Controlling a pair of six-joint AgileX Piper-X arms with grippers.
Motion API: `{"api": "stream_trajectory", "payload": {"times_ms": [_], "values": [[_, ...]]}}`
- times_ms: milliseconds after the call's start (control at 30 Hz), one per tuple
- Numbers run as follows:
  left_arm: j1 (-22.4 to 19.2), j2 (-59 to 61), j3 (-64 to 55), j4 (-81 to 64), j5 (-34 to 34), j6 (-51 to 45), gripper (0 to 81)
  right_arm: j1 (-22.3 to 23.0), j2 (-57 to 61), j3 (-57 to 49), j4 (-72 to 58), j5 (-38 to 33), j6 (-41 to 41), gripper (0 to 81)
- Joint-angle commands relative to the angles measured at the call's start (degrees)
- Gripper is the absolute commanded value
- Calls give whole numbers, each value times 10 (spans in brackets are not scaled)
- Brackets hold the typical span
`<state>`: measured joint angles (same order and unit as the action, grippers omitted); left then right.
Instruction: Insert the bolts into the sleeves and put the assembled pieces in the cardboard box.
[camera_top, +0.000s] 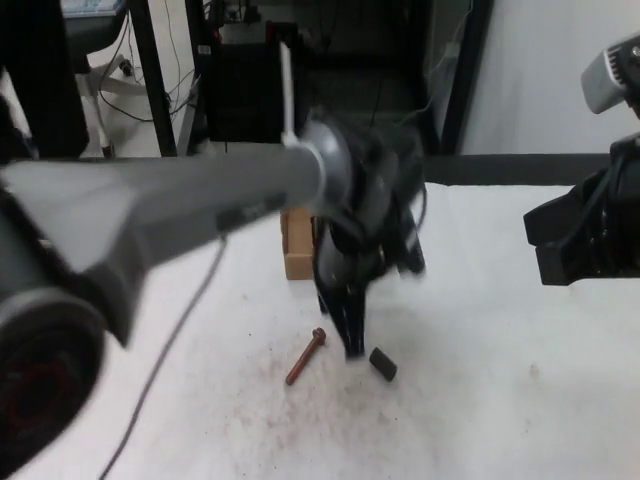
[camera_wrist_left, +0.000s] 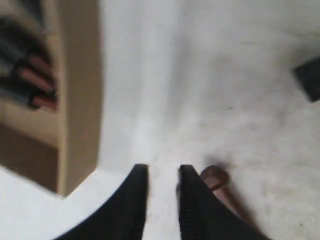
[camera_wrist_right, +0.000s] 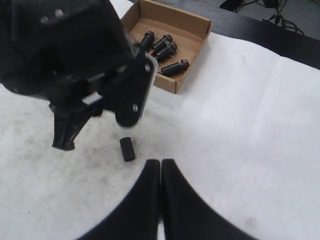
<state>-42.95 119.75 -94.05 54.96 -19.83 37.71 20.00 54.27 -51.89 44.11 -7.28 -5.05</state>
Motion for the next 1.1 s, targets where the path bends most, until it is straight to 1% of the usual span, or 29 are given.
{"api": "stream_trajectory", "payload": {"times_ms": [0, 33, 67, 100, 167, 200, 267, 333, 467, 567, 767, 933, 1067], "values": [[42, -62, 0, 24, 70, -195, 199, -2, -5, -3, -2, 1, -2, 6], [55, -71, -1, 38, 136, -254, 209, -2, -5, -3, -2, 1, -2, 6], [69, -78, -1, 50, 198, -284, 220, -2, -5, -3, -2, 1, -1, 6], [79, -83, -1, 64, 247, -301, 228, -2, -5, -3, -2, 1, -1, 6], [90, -88, -1, 96, 322, -318, 231, -2, -5, -3, -2, 1, -1, 6], [92, -87, -1, 118, 335, -313, 231, -2, -5, -3, -2, 1, -1, 6], [93, -86, 5, 140, 337, -296, 232, -2, -5, -3, -2, 1, -1, 6], [93, -86, 28, 136, 337, -299, 232, -2, -5, -3, -2, 1, -1, 6], [92, -84, 96, 94, 347, -317, 232, -2, -5, -3, -2, 1, -1, 6], [92, -84, 121, 73, 358, -318, 232, -2, -5, -3, -2, 1, -1, 6], [92, -84, 122, -15, 345, -318, 232, -2, -5, -3, 1, 1, -1, 6], [92, -84, 117, -28, 345, -311, 232, -2, -5, -3, 12, 1, -1, 6], [92, -84, 118, -33, 304, -304, 232, -2, -5, -3, 12, 1, -1, 6]]}}
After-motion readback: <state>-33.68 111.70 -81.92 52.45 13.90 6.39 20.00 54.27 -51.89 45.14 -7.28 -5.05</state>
